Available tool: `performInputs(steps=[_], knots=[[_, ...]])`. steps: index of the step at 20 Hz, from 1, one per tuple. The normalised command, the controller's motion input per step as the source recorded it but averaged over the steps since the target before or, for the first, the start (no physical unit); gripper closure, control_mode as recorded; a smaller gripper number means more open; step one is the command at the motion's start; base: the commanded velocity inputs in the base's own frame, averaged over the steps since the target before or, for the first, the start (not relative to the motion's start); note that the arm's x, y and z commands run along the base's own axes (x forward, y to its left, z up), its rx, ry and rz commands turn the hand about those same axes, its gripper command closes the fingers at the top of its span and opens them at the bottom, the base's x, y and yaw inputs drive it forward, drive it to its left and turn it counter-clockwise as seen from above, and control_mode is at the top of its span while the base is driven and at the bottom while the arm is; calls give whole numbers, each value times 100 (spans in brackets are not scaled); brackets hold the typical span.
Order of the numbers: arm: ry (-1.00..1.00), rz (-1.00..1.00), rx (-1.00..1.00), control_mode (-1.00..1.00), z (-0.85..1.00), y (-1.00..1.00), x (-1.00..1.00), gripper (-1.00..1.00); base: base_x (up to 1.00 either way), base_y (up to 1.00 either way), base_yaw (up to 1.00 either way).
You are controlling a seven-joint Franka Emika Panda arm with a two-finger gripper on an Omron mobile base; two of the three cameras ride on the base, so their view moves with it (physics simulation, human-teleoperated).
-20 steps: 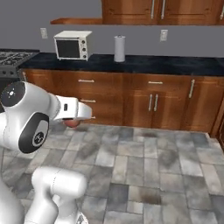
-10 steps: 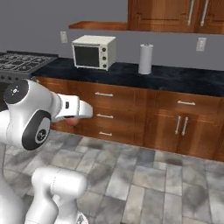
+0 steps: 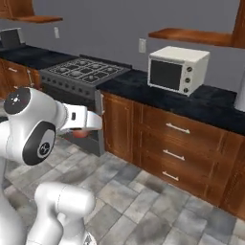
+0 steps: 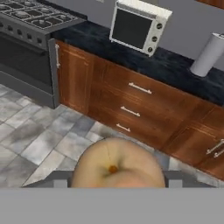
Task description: Pick the peach and banana from the fridge and place them on the plate next to the blender to make a fruit smoothie.
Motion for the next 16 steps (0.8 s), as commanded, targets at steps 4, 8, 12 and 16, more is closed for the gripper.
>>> performInputs(steps=[4, 8, 12, 16], knots=[[0, 0, 0, 100, 0, 0, 0, 100, 32, 5, 91], [0, 0, 0, 100, 0, 0, 0, 100, 26, 0, 96], [0, 0, 0, 100, 0, 0, 0, 100, 23, 0, 98], [0, 0, 0, 100, 0, 0, 0, 100, 67, -5, 87]])
